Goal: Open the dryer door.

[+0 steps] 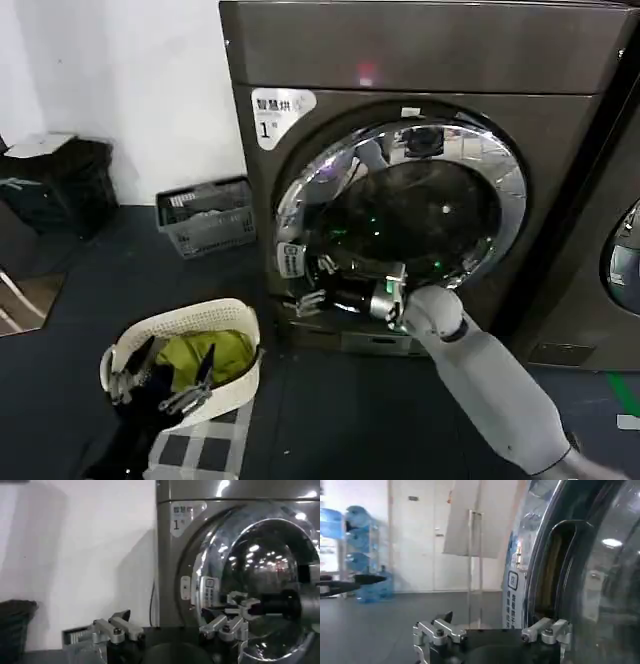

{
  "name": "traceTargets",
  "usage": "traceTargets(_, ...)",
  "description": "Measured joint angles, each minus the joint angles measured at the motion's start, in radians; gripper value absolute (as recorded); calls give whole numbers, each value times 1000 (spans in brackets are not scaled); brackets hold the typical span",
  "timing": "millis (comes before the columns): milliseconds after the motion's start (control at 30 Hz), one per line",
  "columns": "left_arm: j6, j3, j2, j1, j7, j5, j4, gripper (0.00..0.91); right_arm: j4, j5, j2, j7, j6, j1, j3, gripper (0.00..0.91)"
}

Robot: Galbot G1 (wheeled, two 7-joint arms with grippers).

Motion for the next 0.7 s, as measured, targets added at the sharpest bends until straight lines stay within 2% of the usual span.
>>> traceTargets(233,6,-63,74,-76,-25,-120,38,907,1,9,-16,-69,15,-12,19,907)
traceTargets(400,-70,-85,163,-124,-22,-219,95,907,11,0,-35,-117,24,-19,30,907)
traceTargets(700,-120,-73,341,-219,-32,-352,222,907,19,-20,-70,-224,39,-39,59,907)
